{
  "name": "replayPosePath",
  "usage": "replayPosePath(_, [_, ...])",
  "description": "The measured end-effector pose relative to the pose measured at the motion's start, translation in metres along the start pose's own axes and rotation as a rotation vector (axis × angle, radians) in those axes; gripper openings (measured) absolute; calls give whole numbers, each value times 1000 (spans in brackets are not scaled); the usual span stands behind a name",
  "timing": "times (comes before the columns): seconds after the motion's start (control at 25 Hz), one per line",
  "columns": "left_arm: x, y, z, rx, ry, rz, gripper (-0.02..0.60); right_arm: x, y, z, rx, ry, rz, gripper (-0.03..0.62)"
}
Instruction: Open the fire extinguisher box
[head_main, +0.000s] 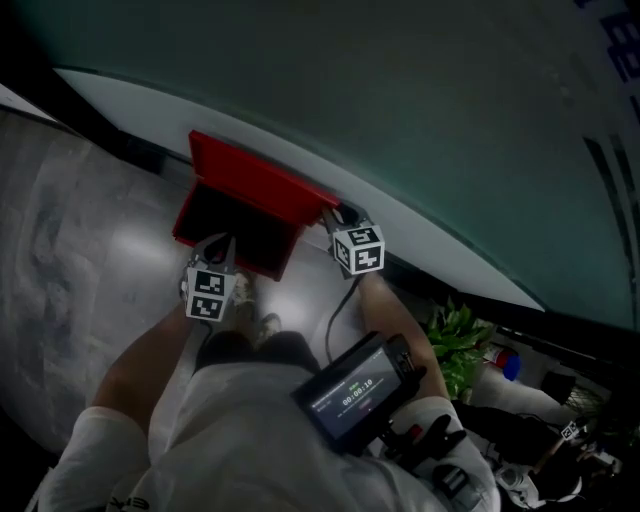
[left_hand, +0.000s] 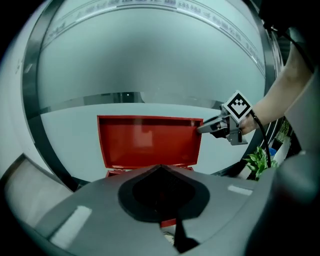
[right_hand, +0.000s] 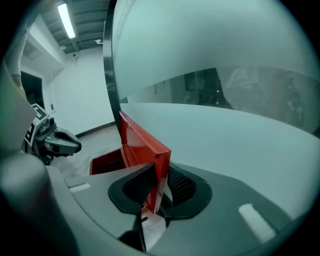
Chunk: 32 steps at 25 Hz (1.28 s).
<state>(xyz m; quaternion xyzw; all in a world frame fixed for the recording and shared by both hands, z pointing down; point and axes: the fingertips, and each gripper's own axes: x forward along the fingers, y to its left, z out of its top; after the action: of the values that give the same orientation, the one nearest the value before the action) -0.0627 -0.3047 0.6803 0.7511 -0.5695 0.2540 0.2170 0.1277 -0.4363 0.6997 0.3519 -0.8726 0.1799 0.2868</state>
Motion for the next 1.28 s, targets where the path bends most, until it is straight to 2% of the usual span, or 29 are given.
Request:
replayPosePath(0.2, [18, 11, 17, 3, 1, -22, 3, 13, -19, 4, 61, 14, -47, 98])
replayPosePath(0.36, [21, 12, 14, 2, 15, -18, 3, 16, -21, 0, 75, 15, -53, 104])
replayPosePath(1.04, [31, 2, 14, -16, 55, 36, 3, 29, -26, 5, 63, -4, -8, 117])
replayPosePath(1.28, [31, -9, 18, -9, 56, 65, 3, 26, -23, 2, -17, 2, 20, 140])
